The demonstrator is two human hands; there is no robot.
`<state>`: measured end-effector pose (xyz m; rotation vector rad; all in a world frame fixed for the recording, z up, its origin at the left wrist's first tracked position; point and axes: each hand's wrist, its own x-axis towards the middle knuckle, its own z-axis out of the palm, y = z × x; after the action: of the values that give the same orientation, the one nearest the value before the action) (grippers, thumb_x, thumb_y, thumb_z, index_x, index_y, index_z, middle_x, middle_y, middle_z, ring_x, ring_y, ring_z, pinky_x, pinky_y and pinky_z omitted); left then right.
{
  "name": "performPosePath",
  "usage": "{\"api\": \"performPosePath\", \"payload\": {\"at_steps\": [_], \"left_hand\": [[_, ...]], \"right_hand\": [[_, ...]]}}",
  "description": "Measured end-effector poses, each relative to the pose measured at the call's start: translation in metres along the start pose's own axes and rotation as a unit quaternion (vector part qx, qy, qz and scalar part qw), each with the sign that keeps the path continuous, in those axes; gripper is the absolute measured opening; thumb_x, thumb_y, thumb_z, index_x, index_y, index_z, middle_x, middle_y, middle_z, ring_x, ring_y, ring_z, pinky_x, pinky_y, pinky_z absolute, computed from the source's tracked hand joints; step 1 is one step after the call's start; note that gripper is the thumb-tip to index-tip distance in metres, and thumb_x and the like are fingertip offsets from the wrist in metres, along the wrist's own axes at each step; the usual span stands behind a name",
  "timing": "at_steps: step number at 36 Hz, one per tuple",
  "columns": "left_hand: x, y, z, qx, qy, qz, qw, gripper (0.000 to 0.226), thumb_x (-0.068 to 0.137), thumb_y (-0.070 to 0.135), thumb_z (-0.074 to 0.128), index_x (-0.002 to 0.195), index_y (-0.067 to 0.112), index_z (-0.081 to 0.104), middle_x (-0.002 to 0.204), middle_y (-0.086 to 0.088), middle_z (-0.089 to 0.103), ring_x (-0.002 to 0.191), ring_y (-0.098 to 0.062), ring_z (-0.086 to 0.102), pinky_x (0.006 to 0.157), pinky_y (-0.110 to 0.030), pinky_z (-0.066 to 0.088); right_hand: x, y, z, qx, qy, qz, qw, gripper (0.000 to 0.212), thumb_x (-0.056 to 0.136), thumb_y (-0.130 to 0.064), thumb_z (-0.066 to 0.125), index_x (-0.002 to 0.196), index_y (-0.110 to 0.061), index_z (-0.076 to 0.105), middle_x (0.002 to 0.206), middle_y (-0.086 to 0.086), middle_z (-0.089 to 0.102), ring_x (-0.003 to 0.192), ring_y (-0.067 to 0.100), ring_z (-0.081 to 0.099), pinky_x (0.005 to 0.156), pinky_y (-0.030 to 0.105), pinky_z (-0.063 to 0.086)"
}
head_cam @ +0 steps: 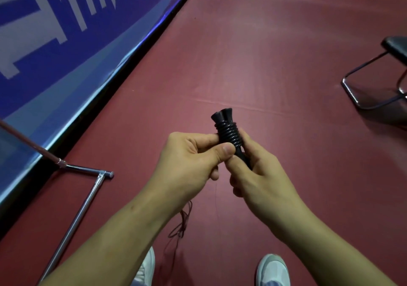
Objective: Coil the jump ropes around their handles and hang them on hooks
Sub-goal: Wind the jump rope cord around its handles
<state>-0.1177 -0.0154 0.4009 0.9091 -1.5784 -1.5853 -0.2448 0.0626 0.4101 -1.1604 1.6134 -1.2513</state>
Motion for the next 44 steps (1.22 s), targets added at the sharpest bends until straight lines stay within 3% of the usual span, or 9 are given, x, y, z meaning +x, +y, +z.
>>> {"api": "performPosePath", "payload": {"at_steps": [3,12,16,22,24,27,30,41,44], "left_hand": [[0.0,0.004,-0.002,-0.046,-0.025,-0.006,0.999,0.023,0.088,0.018,0.073,0.11,0.016,0.08,0.058,-0.003,0.053,0.048,-0.012,0.041,0.048,-0.019,0.035],[0.009,0.004,-0.003,-0.124,-0.129,-0.055,0.982,0.029,0.083,0.03,0.075,0.107,0.014,0.077,0.08,-0.01,0.06,0.069,-0.027,0.043,0.055,-0.025,0.035],[0.006,0.003,0.002,-0.153,-0.132,-0.044,0.978,0.026,0.089,0.02,0.074,0.111,0.006,0.073,0.064,-0.009,0.057,0.051,-0.014,0.051,0.057,-0.026,0.041],[0.003,0.012,0.005,-0.145,-0.075,-0.04,0.986,0.027,0.082,0.017,0.074,0.106,0.007,0.077,0.064,-0.009,0.051,0.042,-0.011,0.036,0.048,-0.023,0.042],[0.004,0.014,0.003,-0.106,-0.042,-0.026,0.993,0.027,0.077,0.017,0.077,0.103,0.01,0.079,0.066,-0.009,0.055,0.048,-0.012,0.035,0.047,-0.02,0.037],[0.003,0.015,0.001,-0.082,-0.023,-0.006,0.996,0.031,0.071,0.02,0.079,0.101,0.013,0.08,0.068,-0.007,0.06,0.052,-0.013,0.037,0.047,-0.019,0.036],[0.002,0.014,0.003,-0.092,-0.047,-0.014,0.995,0.031,0.075,0.02,0.076,0.105,0.011,0.078,0.068,-0.005,0.062,0.052,-0.012,0.038,0.048,-0.017,0.036],[0.003,0.015,-0.008,-0.043,-0.1,0.013,0.994,0.032,0.095,0.001,0.063,0.124,0.012,0.072,0.074,-0.001,0.064,0.066,-0.016,0.041,0.059,-0.021,0.038],[0.001,0.015,-0.007,-0.013,-0.105,0.027,0.994,0.031,0.095,-0.005,0.061,0.121,0.009,0.071,0.076,0.01,0.071,0.069,-0.001,0.057,0.066,-0.011,0.044]], "right_hand": [[-0.001,-0.003,-0.002,0.112,-0.025,0.033,0.993,0.046,0.104,-0.007,0.049,0.14,-0.036,0.056,0.07,0.0,0.045,0.055,0.011,0.039,0.05,0.027,0.036],[-0.008,-0.015,-0.008,0.289,-0.12,0.09,0.945,0.026,0.107,-0.025,0.042,0.12,-0.022,0.064,0.069,0.002,0.037,0.053,0.011,0.023,0.044,0.019,0.027],[-0.011,-0.015,-0.006,0.313,-0.11,0.079,0.94,0.025,0.105,-0.03,0.043,0.112,-0.018,0.064,0.072,0.011,0.052,0.045,0.007,0.031,0.039,0.015,0.028],[-0.008,-0.011,-0.006,0.274,-0.094,0.084,0.954,0.057,0.1,-0.038,0.044,0.155,-0.037,0.03,0.076,0.021,0.066,0.045,0.023,0.055,0.035,0.022,0.04],[-0.004,-0.008,-0.009,0.217,-0.072,0.107,0.968,0.067,0.098,-0.042,0.049,0.159,-0.027,0.025,0.082,0.021,0.07,0.053,0.027,0.06,0.042,0.029,0.047],[-0.002,-0.006,-0.014,0.192,-0.044,0.116,0.974,0.05,0.094,-0.043,0.054,0.124,-0.003,0.055,0.076,0.017,0.068,0.056,0.025,0.06,0.051,0.033,0.049],[-0.005,-0.009,-0.012,0.25,-0.058,0.131,0.958,0.038,0.094,-0.046,0.053,0.094,-0.01,0.066,0.063,0.007,0.05,0.047,0.016,0.039,0.048,0.028,0.037],[-0.004,-0.017,-0.013,0.394,-0.112,0.254,0.876,0.058,0.09,-0.068,0.046,0.068,-0.016,0.056,0.048,-0.009,0.021,0.034,0.004,0.014,0.039,0.017,0.017],[-0.005,-0.017,-0.011,0.41,-0.107,0.267,0.865,0.06,0.089,-0.071,0.047,0.064,-0.017,0.055,0.047,-0.009,0.02,0.034,0.005,0.013,0.038,0.017,0.016]]}}
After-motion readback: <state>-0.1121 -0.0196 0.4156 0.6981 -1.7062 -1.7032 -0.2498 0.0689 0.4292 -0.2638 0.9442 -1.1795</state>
